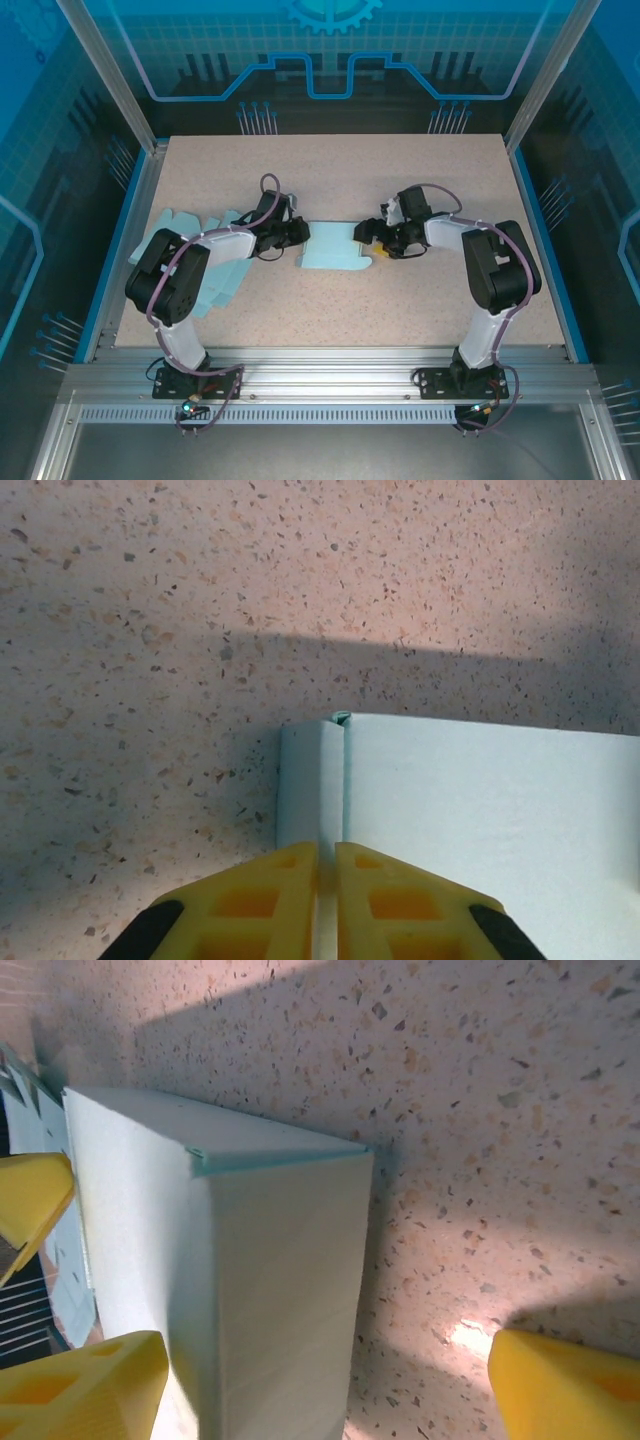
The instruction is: Fold the paper box
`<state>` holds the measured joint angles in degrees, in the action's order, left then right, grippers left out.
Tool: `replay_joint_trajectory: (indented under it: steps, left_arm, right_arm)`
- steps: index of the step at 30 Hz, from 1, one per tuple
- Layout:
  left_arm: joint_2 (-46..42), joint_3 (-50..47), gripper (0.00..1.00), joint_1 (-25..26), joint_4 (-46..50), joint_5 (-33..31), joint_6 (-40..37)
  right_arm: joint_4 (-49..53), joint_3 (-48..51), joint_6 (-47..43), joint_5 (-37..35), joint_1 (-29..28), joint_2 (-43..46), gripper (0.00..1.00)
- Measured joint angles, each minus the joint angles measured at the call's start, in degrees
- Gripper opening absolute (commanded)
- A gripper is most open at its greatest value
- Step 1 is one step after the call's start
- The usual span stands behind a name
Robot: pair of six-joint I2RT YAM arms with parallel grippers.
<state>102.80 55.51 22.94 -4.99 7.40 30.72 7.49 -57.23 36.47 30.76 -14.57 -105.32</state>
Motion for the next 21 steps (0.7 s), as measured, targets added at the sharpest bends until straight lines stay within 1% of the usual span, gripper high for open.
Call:
replay_joint_trajectory:
  steps: [3,8,10,13,16,21]
  left_arm:
    - [0.50,-0.07,0.12,-0.02,-1.42,0.22,0.57]
    - [1.22,-0.20,0.12,-0.13,-3.56,1.27,0.96]
    - [1.36,-0.24,0.11,-0.35,-4.13,1.09,1.01]
    - [1.46,-0.31,0.08,-0.92,-4.66,1.01,1.44]
    - [1.51,-0.39,0.01,-1.33,-4.98,0.74,2.03]
    - [2.14,-0.63,0.00,-2.19,-6.75,0.42,3.50]
  right_arm:
    - [-3.30,0.98,2.29,2.19,0.55,-0.46,0.80]
    - [-14.23,2.56,7.17,7.63,0.85,-2.84,0.75]
    - [-16.70,2.73,8.79,8.63,0.79,-3.63,0.75]
    - [-20.00,3.08,10.99,9.94,0.76,-4.55,0.74]
    - [-23.54,3.91,13.35,10.82,0.76,-5.07,0.73]
    - [-27.56,4.83,15.45,11.76,0.74,-5.57,0.73]
